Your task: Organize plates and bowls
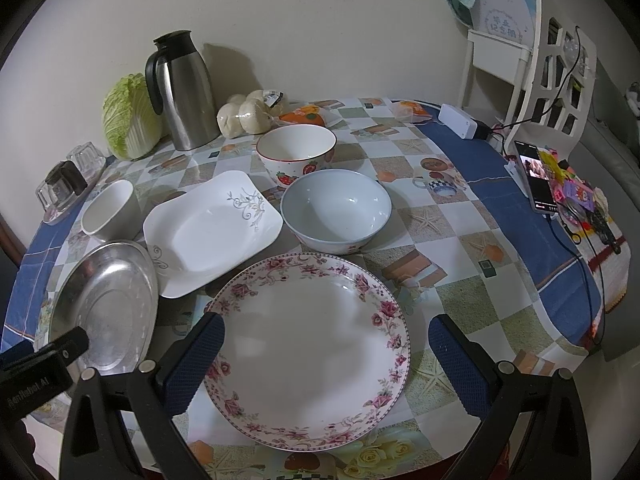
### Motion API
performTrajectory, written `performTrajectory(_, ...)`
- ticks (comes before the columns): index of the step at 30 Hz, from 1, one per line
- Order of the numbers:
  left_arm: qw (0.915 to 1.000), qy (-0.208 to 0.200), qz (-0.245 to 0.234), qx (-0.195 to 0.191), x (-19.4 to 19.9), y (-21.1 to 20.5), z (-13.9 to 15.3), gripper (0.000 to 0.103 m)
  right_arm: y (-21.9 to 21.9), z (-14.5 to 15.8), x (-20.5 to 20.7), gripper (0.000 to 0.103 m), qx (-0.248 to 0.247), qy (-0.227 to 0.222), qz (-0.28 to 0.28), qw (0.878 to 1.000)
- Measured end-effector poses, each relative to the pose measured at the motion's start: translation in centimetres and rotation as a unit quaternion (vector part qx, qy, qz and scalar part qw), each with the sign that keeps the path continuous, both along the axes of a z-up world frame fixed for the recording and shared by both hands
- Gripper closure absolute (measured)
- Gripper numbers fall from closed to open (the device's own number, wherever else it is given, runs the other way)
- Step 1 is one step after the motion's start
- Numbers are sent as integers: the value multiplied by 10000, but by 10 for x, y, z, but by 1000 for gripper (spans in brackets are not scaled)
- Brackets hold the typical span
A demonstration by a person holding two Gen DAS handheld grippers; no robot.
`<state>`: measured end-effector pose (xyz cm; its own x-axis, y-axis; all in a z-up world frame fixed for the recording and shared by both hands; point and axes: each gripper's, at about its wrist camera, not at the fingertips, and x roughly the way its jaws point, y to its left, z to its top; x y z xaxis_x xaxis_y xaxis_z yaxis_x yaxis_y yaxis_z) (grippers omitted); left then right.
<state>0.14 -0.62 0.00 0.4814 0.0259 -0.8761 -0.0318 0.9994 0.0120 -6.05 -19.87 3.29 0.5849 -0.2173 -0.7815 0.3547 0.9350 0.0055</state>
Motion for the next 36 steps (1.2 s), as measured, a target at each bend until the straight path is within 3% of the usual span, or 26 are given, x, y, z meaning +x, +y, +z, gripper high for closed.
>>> performTrajectory(6,9994,-274,194,-67,0,8,7,0,2,2,0,0,37,-91,104,9999)
performTrajectory(17,9984,-245,442,-243,12,28,3,0,18,12,7,0,404,-625,795,9941)
performTrajectory(24,9974,-345,626,-61,25,44,0,2,32,2,26,0,967,-540,1094,9878)
performTrajectory(26,9970,-377,673,-94,29,52,-1,11,36,-1,31,3,1093,-506,1154,9860)
performTrajectory(28,9966,-424,698,-131,31,58,-1,13,43,-4,36,7,1155,-438,1256,9844)
performTrajectory(33,9955,-494,803,-54,33,73,-5,15,72,-14,48,15,1030,-134,1641,9810)
performTrajectory(36,9956,-426,832,-9,36,82,-11,24,90,-22,52,15,906,79,1804,9794)
